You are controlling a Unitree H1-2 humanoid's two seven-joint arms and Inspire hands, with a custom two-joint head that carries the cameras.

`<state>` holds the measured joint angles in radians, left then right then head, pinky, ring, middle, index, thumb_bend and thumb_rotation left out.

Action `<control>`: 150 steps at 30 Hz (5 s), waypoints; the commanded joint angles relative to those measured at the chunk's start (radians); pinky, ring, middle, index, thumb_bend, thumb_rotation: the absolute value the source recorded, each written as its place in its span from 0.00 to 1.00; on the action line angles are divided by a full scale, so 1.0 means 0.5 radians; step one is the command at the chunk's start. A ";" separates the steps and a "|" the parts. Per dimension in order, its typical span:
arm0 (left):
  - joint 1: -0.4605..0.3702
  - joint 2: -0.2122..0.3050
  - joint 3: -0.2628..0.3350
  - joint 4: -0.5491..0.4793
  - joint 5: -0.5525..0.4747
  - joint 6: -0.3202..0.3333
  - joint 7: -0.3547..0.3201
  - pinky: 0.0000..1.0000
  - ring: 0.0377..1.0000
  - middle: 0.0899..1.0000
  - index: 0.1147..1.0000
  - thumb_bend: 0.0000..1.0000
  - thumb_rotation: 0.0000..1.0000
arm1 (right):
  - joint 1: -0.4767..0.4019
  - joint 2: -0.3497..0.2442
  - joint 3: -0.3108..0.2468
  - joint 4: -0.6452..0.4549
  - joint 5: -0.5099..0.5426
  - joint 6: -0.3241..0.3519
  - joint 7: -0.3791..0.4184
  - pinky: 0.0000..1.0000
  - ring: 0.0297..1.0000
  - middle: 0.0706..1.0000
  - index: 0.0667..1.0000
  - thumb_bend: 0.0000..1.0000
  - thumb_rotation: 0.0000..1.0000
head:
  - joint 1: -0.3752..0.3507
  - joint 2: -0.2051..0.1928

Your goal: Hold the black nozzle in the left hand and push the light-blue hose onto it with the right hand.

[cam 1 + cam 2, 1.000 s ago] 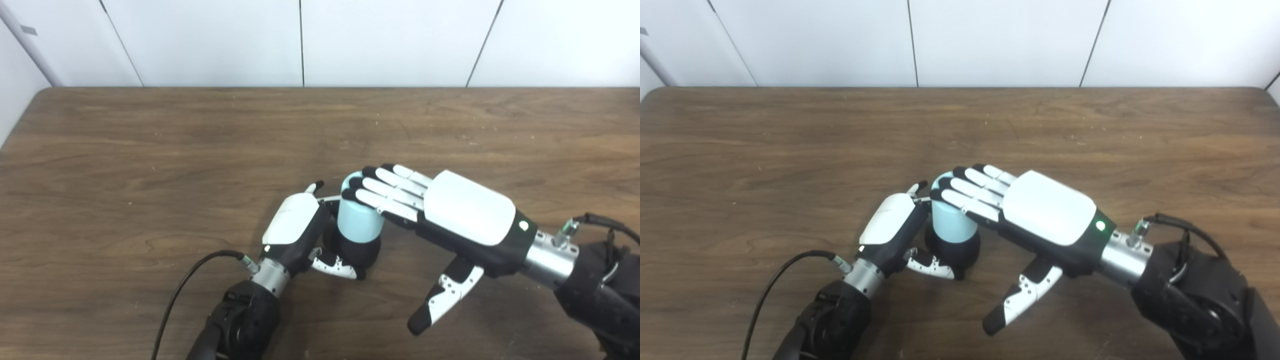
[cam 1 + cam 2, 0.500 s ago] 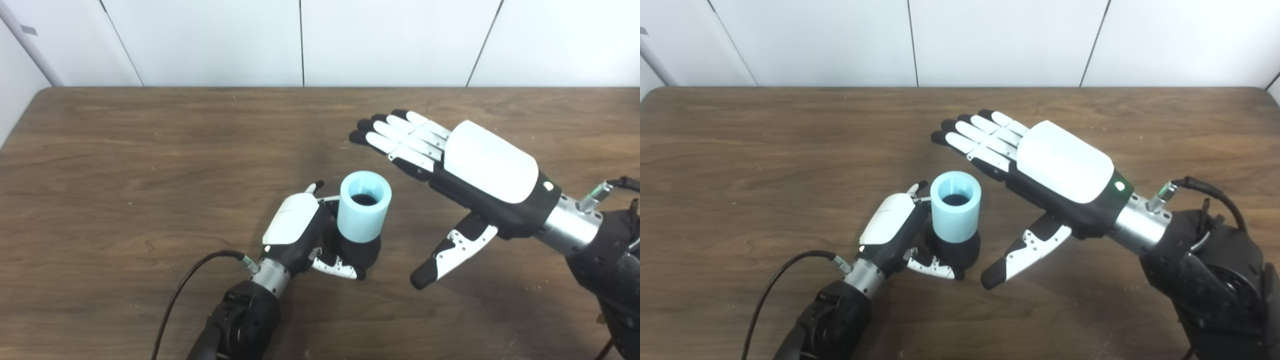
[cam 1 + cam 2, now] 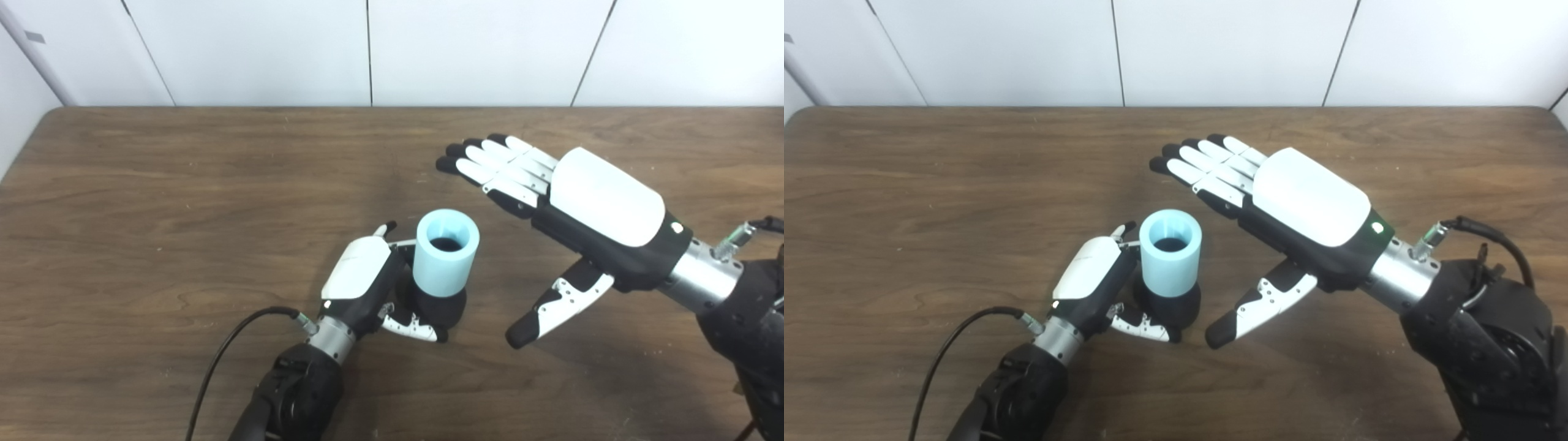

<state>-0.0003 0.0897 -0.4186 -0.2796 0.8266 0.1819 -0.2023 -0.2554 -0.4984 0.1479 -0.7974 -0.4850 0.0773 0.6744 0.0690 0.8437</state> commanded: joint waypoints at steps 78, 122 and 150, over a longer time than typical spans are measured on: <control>-0.027 0.222 0.883 -0.721 -0.953 0.205 -0.067 0.99 0.95 0.97 0.93 1.00 0.25 | 0.049 -0.039 -0.158 0.294 0.113 -0.123 -0.187 1.00 1.00 1.00 0.99 0.68 1.00 | 0.026 -0.026; 0.352 -0.056 1.017 -0.387 -1.509 -0.006 0.293 0.91 0.91 0.95 0.89 0.44 0.87 | 0.534 0.830 -0.476 0.824 1.053 0.328 -0.973 0.93 0.94 0.93 0.91 0.63 1.00 | 0.017 -0.183; 0.362 -0.029 1.062 0.074 -1.697 -0.495 0.404 0.95 0.93 0.94 0.90 0.45 0.85 | 0.567 0.843 -0.408 1.251 0.866 -0.249 -1.257 0.93 0.94 0.92 0.93 0.58 1.00 | -0.019 -0.495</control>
<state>0.1323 0.0714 0.1135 -0.2358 -0.0179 -0.0158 -0.0007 0.0415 -0.0699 -0.0517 -0.1543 -0.0547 0.0107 0.0576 0.0583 0.5952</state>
